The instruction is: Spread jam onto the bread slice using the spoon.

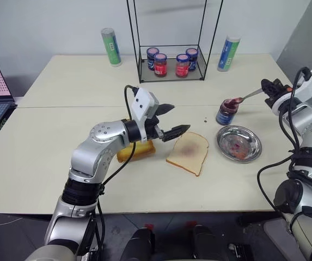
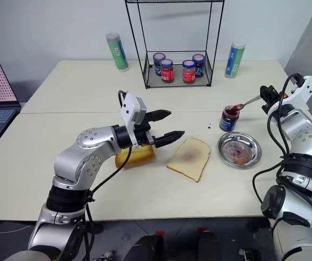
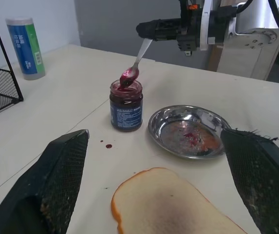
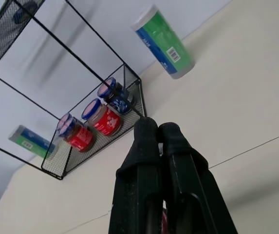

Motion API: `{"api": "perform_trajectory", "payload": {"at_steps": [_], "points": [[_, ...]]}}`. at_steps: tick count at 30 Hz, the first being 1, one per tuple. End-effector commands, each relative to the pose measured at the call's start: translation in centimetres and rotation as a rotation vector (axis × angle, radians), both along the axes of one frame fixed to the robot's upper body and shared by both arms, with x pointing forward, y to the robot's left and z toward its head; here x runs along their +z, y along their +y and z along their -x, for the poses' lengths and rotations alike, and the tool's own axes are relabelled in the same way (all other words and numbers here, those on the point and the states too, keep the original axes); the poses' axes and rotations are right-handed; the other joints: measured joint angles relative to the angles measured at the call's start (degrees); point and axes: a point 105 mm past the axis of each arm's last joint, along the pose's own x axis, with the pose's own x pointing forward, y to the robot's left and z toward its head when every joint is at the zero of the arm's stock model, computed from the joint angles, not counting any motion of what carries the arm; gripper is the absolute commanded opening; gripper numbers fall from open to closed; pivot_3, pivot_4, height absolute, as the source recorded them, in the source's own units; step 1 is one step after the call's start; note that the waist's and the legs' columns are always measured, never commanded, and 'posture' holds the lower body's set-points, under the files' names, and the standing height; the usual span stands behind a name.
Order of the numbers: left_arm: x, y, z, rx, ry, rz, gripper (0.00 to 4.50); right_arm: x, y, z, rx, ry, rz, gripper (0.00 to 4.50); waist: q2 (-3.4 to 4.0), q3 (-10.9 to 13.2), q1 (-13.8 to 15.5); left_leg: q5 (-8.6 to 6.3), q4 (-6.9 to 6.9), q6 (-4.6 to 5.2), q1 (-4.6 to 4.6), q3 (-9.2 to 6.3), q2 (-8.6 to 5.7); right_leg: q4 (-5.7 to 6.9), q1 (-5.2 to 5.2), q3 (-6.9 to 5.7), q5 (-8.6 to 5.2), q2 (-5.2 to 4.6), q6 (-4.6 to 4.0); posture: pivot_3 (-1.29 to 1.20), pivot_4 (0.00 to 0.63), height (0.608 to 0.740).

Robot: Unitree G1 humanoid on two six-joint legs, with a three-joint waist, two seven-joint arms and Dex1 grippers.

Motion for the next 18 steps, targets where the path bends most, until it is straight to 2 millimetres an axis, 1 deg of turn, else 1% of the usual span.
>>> {"api": "perform_trajectory", "payload": {"at_steps": [1, 4, 7, 10, 13, 17, 18], "points": [[1.5, -0.2, 0.2, -0.02, -0.062, 0.013, 4.5, 2.8, -0.8, 0.8, -0.023, -0.092, -0.052, 0.01, 0.0, 0.0, 0.0, 0.0, 0.0, 0.0, 0.0, 0.0, 0.0, 0.0, 0.0, 0.0, 0.0, 0.0, 0.0, 0.0, 0.15, 0.74], [1.8, 0.0, 0.2, -0.023, -0.064, 0.016, 4.5, 3.3, -0.8, 1.1, -0.017, -0.109, -0.145, 0.01, 0.0, 0.0, 0.0, 0.0, 0.0, 0.0, 0.0, 0.0, 0.0, 0.0, 0.0, 0.0, 0.0, 0.0, 0.0, 0.0, 0.15, 0.74], [2.1, 0.3, 0.4, -0.038, -0.068, 0.018, 4.5, 4.1, 0.1, 1.6, 0.016, -0.128, -0.231, 0.01, 0.0, 0.0, -0.1, 0.0, -0.02, 0.0, 0.0, 0.01, 0.02, 0.02, -0.01, 0.01, 0.0, 0.0, 0.0, 0.0, 0.15, 0.74], [2.1, 1.1, 0.6, -0.044, -0.066, -0.002, 4.5, 5.0, 2.0, 2.6, 0.078, -0.145, -0.268, 0.01, 0.01, 0.0, -0.2, 0.0, -0.04, 0.0, -0.01, 0.01, 0.02, 0.03, -0.05, 0.02, 0.0, 0.0, 0.0, 0.0, 0.15, 0.74], [1.6, 1.7, 1.3, -0.056, -0.053, -0.025, 4.5, 5.1, 3.9, 3.6, 0.125, -0.143, -0.245, 0.01, 0.02, 0.0, -0.3, 0.0, -0.1, 0.0, -0.03, 0.01, 0.03, 0.09, -0.17, 0.1, 0.0, 0.0, 0.0, 0.0, 0.15, 0.74], [0.3, 3.1, 3.0, -0.074, 0.0, -0.057, 4.5, 4.5, 7.0, 5.1, 0.207, -0.126, -0.156, 0.01, 0.03, 0.0, -0.4, 0.0, -0.19, 0.0, -0.07, -0.06, 0.06, 0.07, -0.29, 0.15, 0.0, 0.0, 0.0, 0.0, 0.15, 0.74], [-0.7, 4.0, 4.0, -0.063, 0.042, -0.072, 4.5, 3.9, 8.7, 5.8, 0.252, -0.118, -0.091, 0.01, 0.03, 0.0, -0.5, 0.0, -0.21, 0.01, -0.07, -0.06, 0.07, 0.08, -0.33, 0.18, 0.0, 0.0, 0.0, 0.0, 0.15, 0.74]]}}
